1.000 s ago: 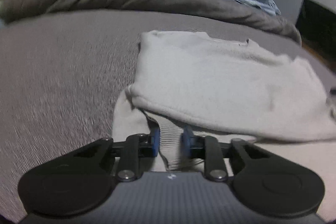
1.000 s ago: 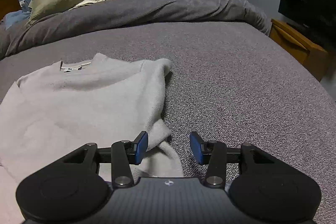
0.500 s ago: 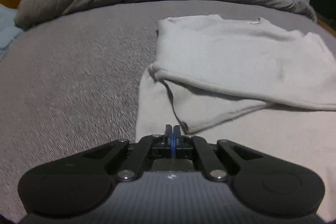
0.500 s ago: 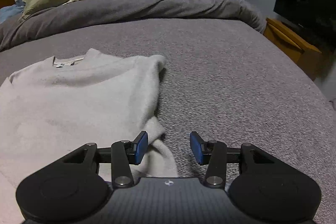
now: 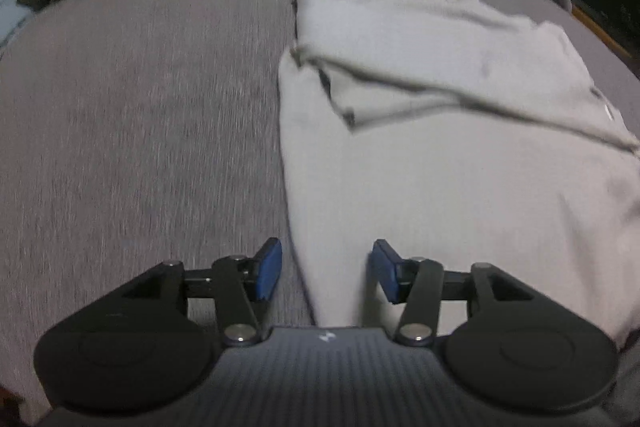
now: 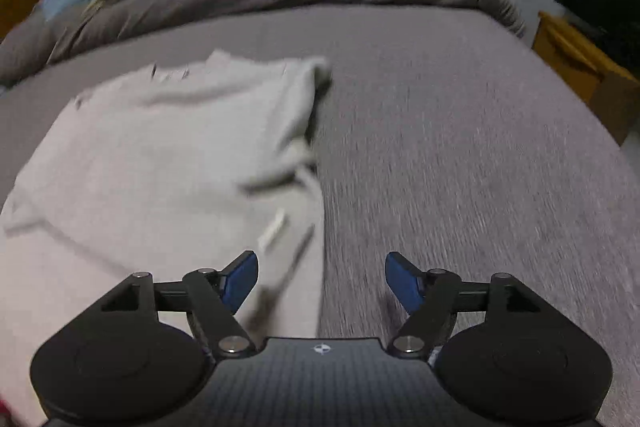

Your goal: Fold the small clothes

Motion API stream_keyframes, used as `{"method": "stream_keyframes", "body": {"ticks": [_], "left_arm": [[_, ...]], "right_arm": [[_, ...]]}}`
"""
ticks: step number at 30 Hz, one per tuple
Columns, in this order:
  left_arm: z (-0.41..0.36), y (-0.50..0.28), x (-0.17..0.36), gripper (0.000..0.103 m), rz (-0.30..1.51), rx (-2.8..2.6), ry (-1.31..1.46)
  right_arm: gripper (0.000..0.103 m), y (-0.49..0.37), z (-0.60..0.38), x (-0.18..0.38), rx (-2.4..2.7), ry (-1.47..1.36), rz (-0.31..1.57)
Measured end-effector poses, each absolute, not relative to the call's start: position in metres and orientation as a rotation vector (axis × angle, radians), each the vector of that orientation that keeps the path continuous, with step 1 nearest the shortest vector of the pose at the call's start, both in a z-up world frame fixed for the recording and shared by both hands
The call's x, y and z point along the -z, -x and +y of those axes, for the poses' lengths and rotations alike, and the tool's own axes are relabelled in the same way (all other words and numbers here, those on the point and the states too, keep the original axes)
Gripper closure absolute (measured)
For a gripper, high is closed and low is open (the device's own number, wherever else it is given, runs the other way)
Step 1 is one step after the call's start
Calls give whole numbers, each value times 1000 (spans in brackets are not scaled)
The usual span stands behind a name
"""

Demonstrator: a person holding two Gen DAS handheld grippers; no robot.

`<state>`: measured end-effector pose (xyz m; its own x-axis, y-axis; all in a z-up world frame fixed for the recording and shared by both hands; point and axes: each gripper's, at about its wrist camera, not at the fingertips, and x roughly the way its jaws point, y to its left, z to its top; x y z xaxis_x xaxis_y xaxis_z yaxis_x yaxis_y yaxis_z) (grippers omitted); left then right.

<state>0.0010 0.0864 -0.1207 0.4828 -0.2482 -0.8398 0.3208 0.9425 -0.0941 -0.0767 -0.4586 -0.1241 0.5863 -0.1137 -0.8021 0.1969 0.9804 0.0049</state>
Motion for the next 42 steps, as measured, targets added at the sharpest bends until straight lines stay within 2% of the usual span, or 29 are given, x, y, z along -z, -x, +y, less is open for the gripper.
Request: {"method": "stream_keyframes", "body": {"ticks": [4, 14, 19, 20, 21, 22, 24, 27, 29, 32, 42], "left_arm": [[90, 15, 130, 55, 1071, 387, -84], [91, 48, 146, 50, 1136, 495, -92], [87, 54, 144, 50, 1090, 502, -99], [87, 54, 144, 51, 1091, 496, -96], [87, 55, 144, 61, 1096, 501, -87], [86, 54, 142, 80, 1101, 525, -80], [85, 53, 137, 100, 1108, 545, -71], [90, 50, 126, 102, 1103, 640, -43], [97, 46, 116, 102, 1085, 717, 12], [103, 33, 97, 102, 1047, 763, 72], [122, -33, 32, 103, 787, 736, 298]], "right_arm": [[27, 108, -457, 127, 156, -148, 946], [27, 160, -436, 163, -20, -85, 1118], [34, 175, -419, 178, -144, 25, 1181], [38, 176, -416, 180, -147, 42, 1180], [45, 176, -415, 181, -148, 41, 1179], [50, 175, -415, 179, -149, 26, 1178], [80, 174, -416, 174, -157, -12, 1171], [89, 171, -418, 166, -180, -36, 1168], [92, 171, -418, 160, -203, -41, 1168], [93, 159, -428, 147, -219, -97, 1141], [96, 125, -453, 64, -255, -324, 845]]}}
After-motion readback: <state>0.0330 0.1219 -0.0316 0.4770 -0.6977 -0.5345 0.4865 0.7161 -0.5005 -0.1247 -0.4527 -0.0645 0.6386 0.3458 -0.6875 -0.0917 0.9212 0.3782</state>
